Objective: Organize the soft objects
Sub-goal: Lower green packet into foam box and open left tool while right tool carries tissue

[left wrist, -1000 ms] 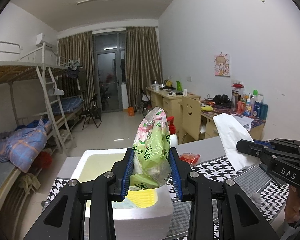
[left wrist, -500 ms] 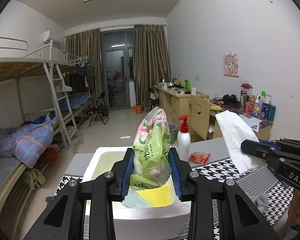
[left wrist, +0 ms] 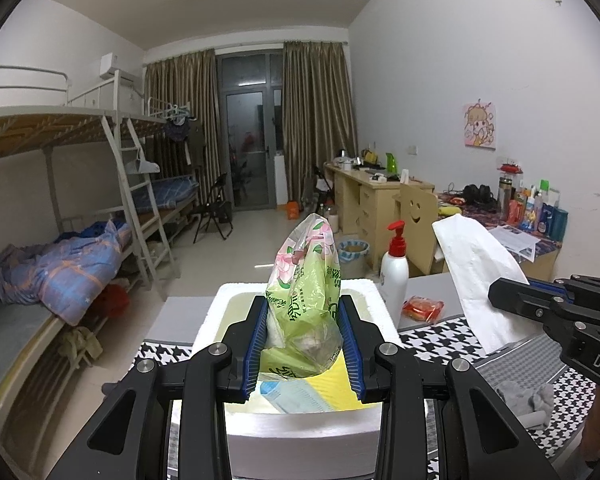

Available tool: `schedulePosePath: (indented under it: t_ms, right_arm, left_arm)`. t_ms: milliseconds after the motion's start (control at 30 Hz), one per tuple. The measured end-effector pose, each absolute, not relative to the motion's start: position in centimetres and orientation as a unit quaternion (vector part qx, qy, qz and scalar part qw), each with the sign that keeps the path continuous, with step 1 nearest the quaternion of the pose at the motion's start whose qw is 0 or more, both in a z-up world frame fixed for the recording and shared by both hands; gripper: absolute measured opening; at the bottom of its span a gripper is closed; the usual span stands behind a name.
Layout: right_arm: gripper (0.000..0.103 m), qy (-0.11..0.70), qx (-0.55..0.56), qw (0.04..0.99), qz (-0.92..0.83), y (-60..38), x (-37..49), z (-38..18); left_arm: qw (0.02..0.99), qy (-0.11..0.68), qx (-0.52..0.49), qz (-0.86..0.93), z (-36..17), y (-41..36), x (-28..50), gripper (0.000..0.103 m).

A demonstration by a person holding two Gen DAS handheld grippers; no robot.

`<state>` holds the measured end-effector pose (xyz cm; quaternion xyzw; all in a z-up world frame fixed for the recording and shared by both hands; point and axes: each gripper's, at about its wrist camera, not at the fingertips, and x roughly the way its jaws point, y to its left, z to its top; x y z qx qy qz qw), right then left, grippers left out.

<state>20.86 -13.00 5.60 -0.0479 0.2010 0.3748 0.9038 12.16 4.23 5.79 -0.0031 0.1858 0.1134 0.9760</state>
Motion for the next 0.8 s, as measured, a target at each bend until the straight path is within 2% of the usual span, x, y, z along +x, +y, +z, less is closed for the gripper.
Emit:
schedulePosePath:
  t_ms: [700,800]
  right_arm:
    - [0.010,0.213,-0.054,0.909,0.354,-11.6,21.3,5.0]
    - [0.010,0.217,-0.056,0.909,0.351,-11.3,21.4,4.8]
  left_arm:
    - [0.968,0.226,-0.018,0.109,4.1,6.3,15.5,0.037]
    - [0.965,0.238,-0.021,0.108,3.6,6.7,16.1,0.048]
